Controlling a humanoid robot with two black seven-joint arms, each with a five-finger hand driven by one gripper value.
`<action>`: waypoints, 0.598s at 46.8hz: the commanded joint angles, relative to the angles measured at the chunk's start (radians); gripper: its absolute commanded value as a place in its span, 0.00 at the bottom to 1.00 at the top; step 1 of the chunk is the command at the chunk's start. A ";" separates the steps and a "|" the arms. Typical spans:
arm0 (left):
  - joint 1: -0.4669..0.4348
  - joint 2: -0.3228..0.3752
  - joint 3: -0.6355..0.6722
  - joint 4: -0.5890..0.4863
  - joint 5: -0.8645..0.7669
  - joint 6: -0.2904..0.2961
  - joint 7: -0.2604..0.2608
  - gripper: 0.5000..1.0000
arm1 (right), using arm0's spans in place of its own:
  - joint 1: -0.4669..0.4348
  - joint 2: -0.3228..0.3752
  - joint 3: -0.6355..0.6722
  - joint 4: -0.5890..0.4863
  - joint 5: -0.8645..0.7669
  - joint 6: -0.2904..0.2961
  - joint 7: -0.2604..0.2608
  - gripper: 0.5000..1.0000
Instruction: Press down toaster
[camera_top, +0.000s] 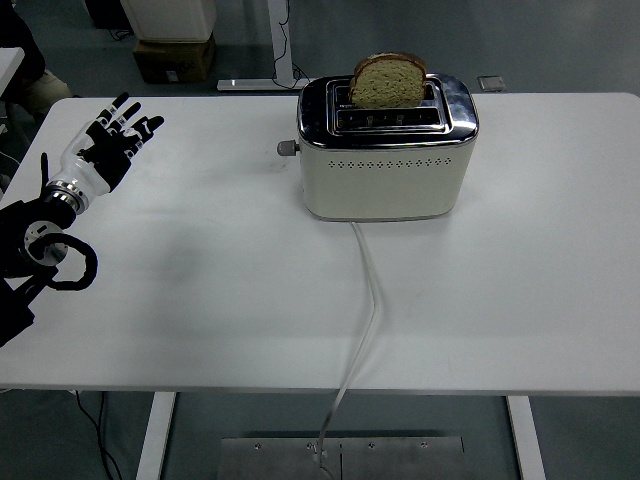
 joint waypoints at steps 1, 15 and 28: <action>-0.001 0.000 0.000 0.000 0.000 0.000 -0.001 1.00 | 0.000 0.000 0.000 0.000 0.000 0.000 0.000 1.00; 0.000 -0.002 0.000 0.000 -0.002 0.000 -0.001 1.00 | 0.000 0.000 0.000 0.000 0.000 0.000 0.000 1.00; 0.002 -0.009 0.000 0.000 -0.002 0.000 -0.001 1.00 | 0.000 0.000 0.000 0.000 0.000 0.000 0.000 1.00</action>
